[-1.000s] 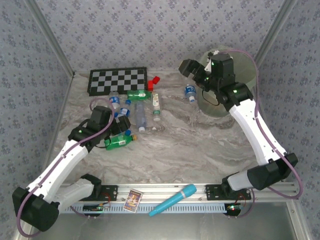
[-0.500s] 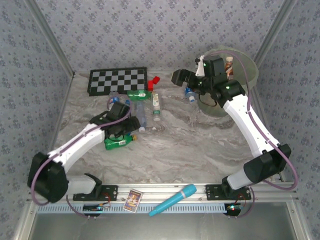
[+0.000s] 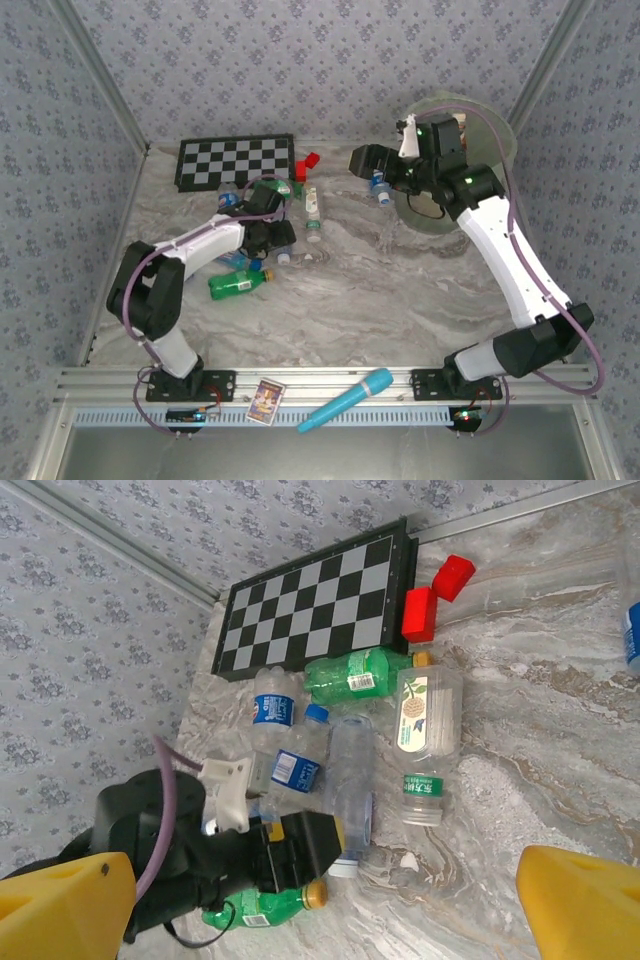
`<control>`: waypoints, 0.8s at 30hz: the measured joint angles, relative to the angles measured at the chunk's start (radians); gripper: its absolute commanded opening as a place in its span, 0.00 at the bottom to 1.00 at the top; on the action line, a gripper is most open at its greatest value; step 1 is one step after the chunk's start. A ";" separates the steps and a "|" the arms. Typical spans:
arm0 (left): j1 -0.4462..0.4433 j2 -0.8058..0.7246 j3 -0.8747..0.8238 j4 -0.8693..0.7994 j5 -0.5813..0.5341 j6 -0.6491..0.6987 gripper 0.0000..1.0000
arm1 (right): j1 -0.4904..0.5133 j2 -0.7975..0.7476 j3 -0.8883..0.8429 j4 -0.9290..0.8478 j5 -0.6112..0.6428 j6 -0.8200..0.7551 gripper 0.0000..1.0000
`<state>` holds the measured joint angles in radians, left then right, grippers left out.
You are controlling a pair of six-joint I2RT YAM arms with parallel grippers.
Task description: Put the plastic bottles in the bin
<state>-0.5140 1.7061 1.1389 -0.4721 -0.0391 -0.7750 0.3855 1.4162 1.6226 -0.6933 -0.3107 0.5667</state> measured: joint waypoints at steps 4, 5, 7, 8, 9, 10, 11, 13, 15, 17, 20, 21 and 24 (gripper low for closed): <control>0.013 0.075 0.045 0.006 0.018 0.024 0.76 | 0.000 -0.017 0.000 -0.022 0.019 0.000 1.00; 0.013 0.095 0.060 0.006 0.025 0.030 0.76 | 0.000 -0.021 0.000 -0.026 0.027 0.001 1.00; 0.013 0.115 0.076 0.007 0.030 0.039 0.76 | 0.000 -0.031 -0.003 -0.031 0.038 0.001 1.00; 0.013 0.123 0.080 0.009 0.032 0.043 0.76 | 0.000 -0.036 -0.005 -0.034 0.042 0.001 1.00; 0.013 0.129 0.083 0.010 0.032 0.048 0.76 | 0.000 -0.040 -0.005 -0.037 0.045 0.001 1.00; 0.013 0.134 0.086 0.010 0.035 0.053 0.76 | -0.001 -0.044 -0.006 -0.037 0.047 0.001 1.00; 0.013 0.140 0.089 0.009 0.039 0.056 0.76 | -0.001 -0.048 -0.007 -0.037 0.050 0.001 1.00; 0.013 0.152 0.096 0.010 0.045 0.062 0.75 | -0.001 -0.057 -0.015 -0.036 0.058 0.001 1.00; 0.015 0.162 0.099 0.013 0.050 0.069 0.71 | -0.002 -0.069 -0.031 -0.037 0.061 0.002 1.00; 0.015 0.170 0.100 0.014 0.052 0.077 0.70 | -0.002 -0.076 -0.040 -0.038 0.061 0.005 1.00; 0.015 0.172 0.100 0.018 0.054 0.076 0.70 | -0.002 -0.076 -0.041 -0.038 0.061 0.005 1.00; 0.015 0.172 0.100 0.023 0.055 0.076 0.66 | -0.003 -0.076 -0.042 -0.038 0.060 0.005 1.00; 0.015 0.172 0.099 0.032 0.055 0.081 0.59 | -0.007 -0.076 -0.042 -0.038 0.060 0.005 1.00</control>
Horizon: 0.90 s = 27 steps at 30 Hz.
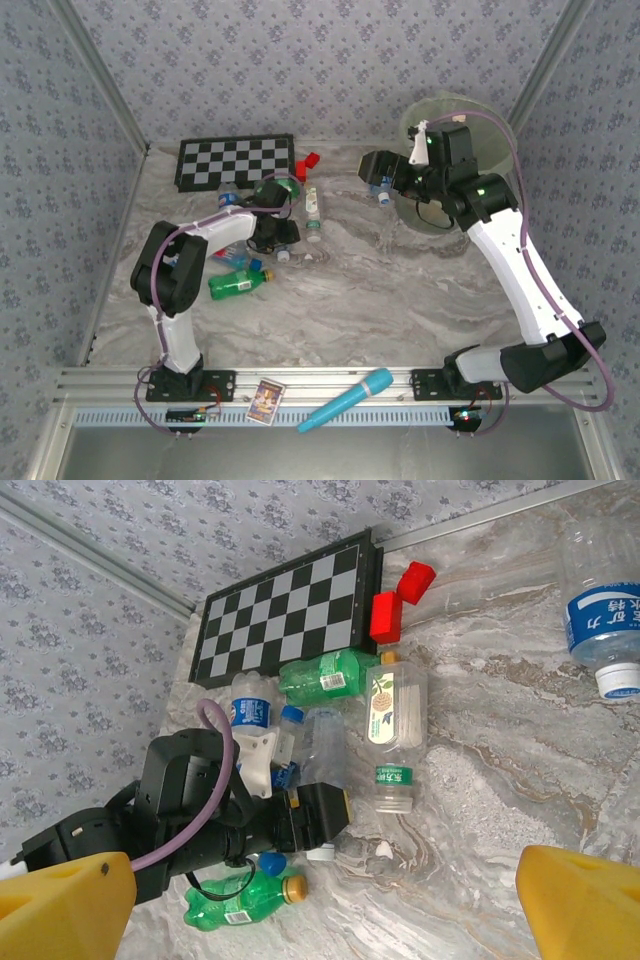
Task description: Put the plastic bottles in the bin
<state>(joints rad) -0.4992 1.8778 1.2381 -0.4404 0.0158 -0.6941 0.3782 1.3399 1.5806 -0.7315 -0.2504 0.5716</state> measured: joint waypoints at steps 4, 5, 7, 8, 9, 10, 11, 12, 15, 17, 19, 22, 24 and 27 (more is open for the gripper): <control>0.000 -0.004 -0.006 0.008 -0.001 0.002 0.52 | -0.001 0.000 0.000 0.000 0.000 0.004 1.00; -0.001 -0.008 -0.011 0.009 -0.002 0.002 0.52 | -0.001 -0.001 -0.001 0.001 0.000 0.007 1.00; -0.002 -0.021 -0.021 0.008 -0.002 0.003 0.52 | -0.001 -0.007 -0.011 0.004 0.000 0.013 1.00; -0.003 -0.029 -0.026 0.008 -0.002 0.002 0.52 | -0.001 -0.012 -0.018 0.004 0.000 0.017 1.00; -0.005 -0.038 -0.031 0.008 -0.002 0.003 0.52 | -0.001 -0.015 -0.025 0.005 0.000 0.020 1.00; -0.006 -0.048 -0.036 0.007 -0.002 0.003 0.51 | -0.001 -0.018 -0.031 0.005 0.000 0.024 1.00; -0.008 -0.060 -0.043 0.008 -0.002 0.005 0.51 | -0.001 -0.020 -0.037 0.006 0.000 0.027 1.00; -0.010 -0.074 -0.051 0.008 -0.002 0.006 0.51 | -0.001 -0.022 -0.042 0.009 0.000 0.031 1.00; -0.020 -0.140 -0.085 0.007 -0.005 0.016 0.50 | -0.001 -0.022 -0.048 0.017 -0.005 0.053 1.00; -0.032 -0.197 -0.100 0.005 -0.005 0.029 0.50 | 0.000 -0.021 -0.048 0.028 -0.014 0.072 1.00; -0.046 -0.254 -0.105 0.005 -0.005 0.047 0.50 | 0.002 -0.017 -0.048 0.041 -0.027 0.085 1.00; -0.071 -0.346 -0.109 0.015 -0.004 0.085 0.50 | 0.012 0.010 -0.039 0.063 -0.046 0.100 1.00; -0.091 -0.403 -0.109 0.024 -0.002 0.116 0.50 | 0.024 0.038 -0.026 0.079 -0.061 0.109 1.00; -0.129 -0.482 -0.109 0.037 0.007 0.165 0.50 | 0.046 0.089 0.004 0.107 -0.089 0.118 0.93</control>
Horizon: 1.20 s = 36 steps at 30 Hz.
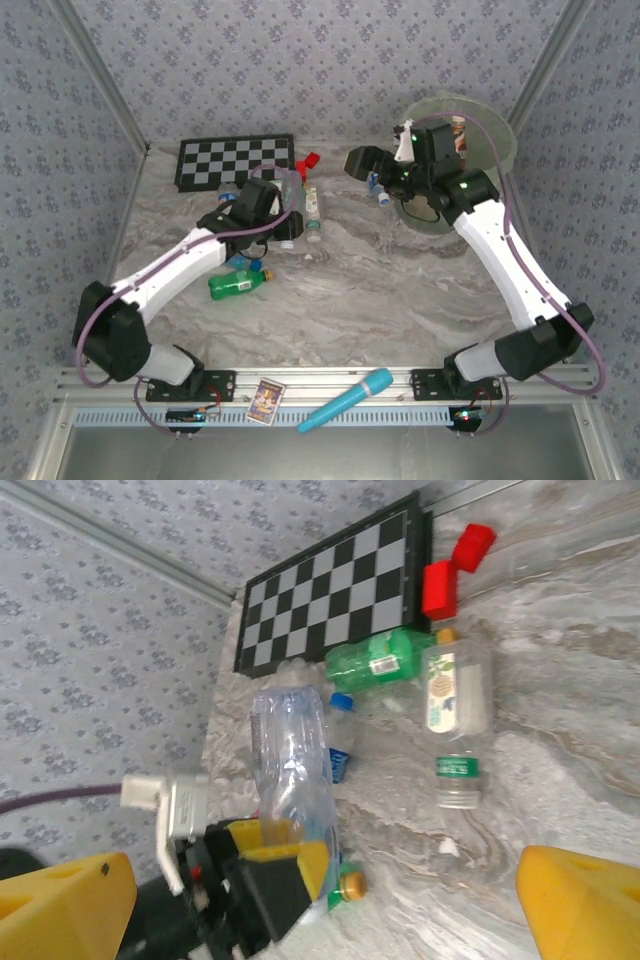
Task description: Put the plastic bottles in the bin
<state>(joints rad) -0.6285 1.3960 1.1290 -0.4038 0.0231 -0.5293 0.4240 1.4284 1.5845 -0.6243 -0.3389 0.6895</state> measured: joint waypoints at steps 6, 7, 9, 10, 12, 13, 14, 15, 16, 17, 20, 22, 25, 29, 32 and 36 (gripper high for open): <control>-0.051 -0.108 0.000 0.016 0.047 0.073 0.49 | 0.058 0.109 0.083 0.051 -0.057 0.006 0.81; -0.059 -0.120 0.000 0.017 0.053 0.083 0.49 | 0.070 0.130 0.103 0.054 -0.066 0.007 0.80; -0.071 -0.134 0.002 0.016 0.068 0.100 0.49 | 0.088 0.164 0.134 0.060 -0.080 0.006 0.78; -0.076 -0.137 0.006 0.014 0.074 0.106 0.49 | 0.096 0.179 0.145 0.060 -0.087 0.006 0.77; -0.087 -0.139 0.013 0.011 0.086 0.119 0.49 | 0.108 0.201 0.160 0.061 -0.102 0.008 0.76; -0.092 -0.139 0.018 0.011 0.092 0.124 0.49 | 0.112 0.210 0.166 0.062 -0.109 0.010 0.75; -0.095 -0.139 0.022 0.011 0.095 0.129 0.49 | 0.114 0.219 0.170 0.062 -0.115 0.011 0.75; -0.099 -0.140 0.024 0.011 0.097 0.130 0.49 | 0.116 0.225 0.174 0.063 -0.119 0.011 0.75; -0.101 -0.140 0.027 0.011 0.098 0.132 0.49 | 0.118 0.232 0.175 0.063 -0.122 0.011 0.75; -0.101 -0.142 0.028 0.011 0.098 0.135 0.49 | 0.120 0.237 0.179 0.062 -0.125 0.011 0.75; -0.101 -0.148 0.029 0.011 0.101 0.137 0.49 | 0.127 0.256 0.196 0.060 -0.132 0.016 0.65; -0.101 -0.151 0.031 0.008 0.100 0.137 0.49 | 0.132 0.268 0.206 0.052 -0.134 0.018 0.62; -0.101 -0.153 0.034 -0.004 0.100 0.137 0.49 | 0.133 0.279 0.220 0.027 -0.134 0.016 0.57; -0.101 -0.153 0.034 -0.011 0.104 0.140 0.62 | 0.136 0.280 0.230 0.006 -0.132 0.010 0.53; -0.101 -0.153 0.035 -0.011 0.104 0.144 0.77 | 0.136 0.277 0.233 -0.004 -0.129 0.010 0.52; -0.101 -0.158 0.039 -0.011 0.096 0.140 0.94 | 0.127 0.252 0.238 -0.035 -0.120 0.008 0.52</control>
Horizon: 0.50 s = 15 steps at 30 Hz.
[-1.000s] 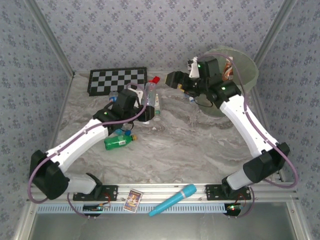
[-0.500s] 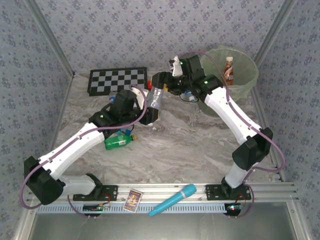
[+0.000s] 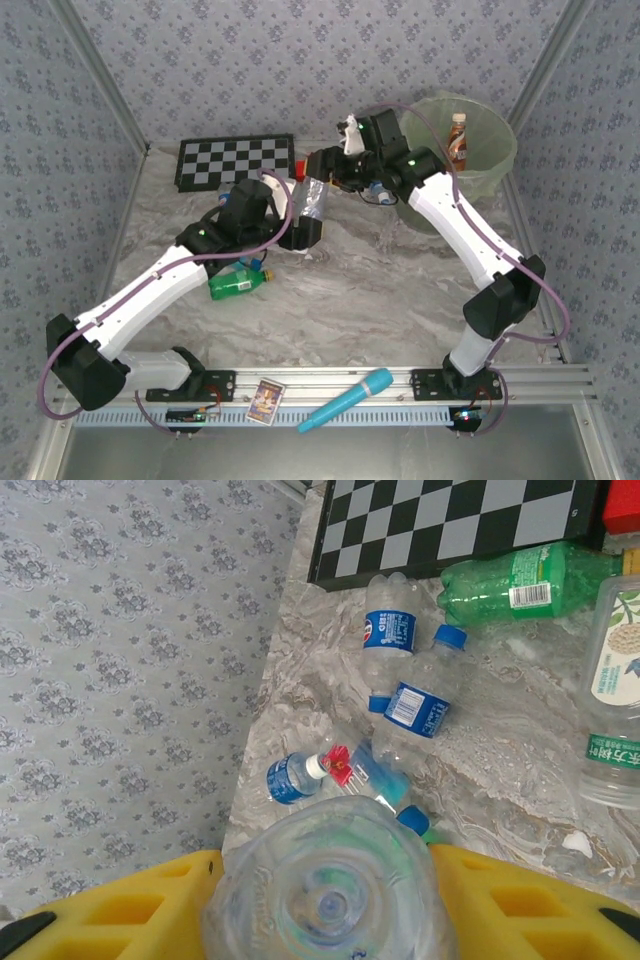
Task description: Put the plastic bottles in the bin
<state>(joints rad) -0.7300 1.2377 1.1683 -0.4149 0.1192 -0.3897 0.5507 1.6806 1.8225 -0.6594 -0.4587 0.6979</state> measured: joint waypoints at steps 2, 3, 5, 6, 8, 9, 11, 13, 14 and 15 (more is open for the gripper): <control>0.000 -0.011 0.000 0.000 -0.004 -0.005 1.00 | -0.016 -0.022 0.008 -0.013 0.006 -0.005 0.52; -0.002 -0.020 0.001 0.001 -0.006 -0.011 1.00 | -0.030 -0.035 0.018 -0.023 0.013 -0.009 0.52; -0.004 -0.041 0.001 0.004 -0.008 -0.019 1.00 | -0.061 -0.059 0.038 -0.041 0.029 -0.018 0.52; -0.005 -0.052 0.001 0.007 -0.009 -0.020 1.00 | -0.084 -0.073 0.053 -0.055 0.040 -0.023 0.52; -0.005 -0.071 0.001 0.008 -0.019 -0.021 1.00 | -0.134 -0.098 0.087 -0.085 0.062 -0.040 0.52; -0.005 -0.078 0.001 0.009 -0.026 -0.022 1.00 | -0.166 -0.112 0.104 -0.098 0.070 -0.050 0.51; -0.005 -0.082 0.001 0.009 -0.034 -0.023 1.00 | -0.237 -0.139 0.132 -0.120 0.079 -0.060 0.51; -0.005 -0.082 0.001 0.008 -0.038 -0.023 1.00 | -0.316 -0.165 0.150 -0.134 0.082 -0.063 0.51; -0.005 -0.082 0.001 0.008 -0.038 -0.023 1.00 | -0.359 -0.177 0.159 -0.139 0.086 -0.064 0.51; -0.005 -0.082 0.001 0.008 -0.038 -0.027 1.00 | -0.401 -0.188 0.169 -0.145 0.100 -0.071 0.51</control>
<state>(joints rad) -0.7353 1.1557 1.1690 -0.4068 0.0811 -0.4164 0.1497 1.4921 1.9911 -0.8040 -0.3588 0.6273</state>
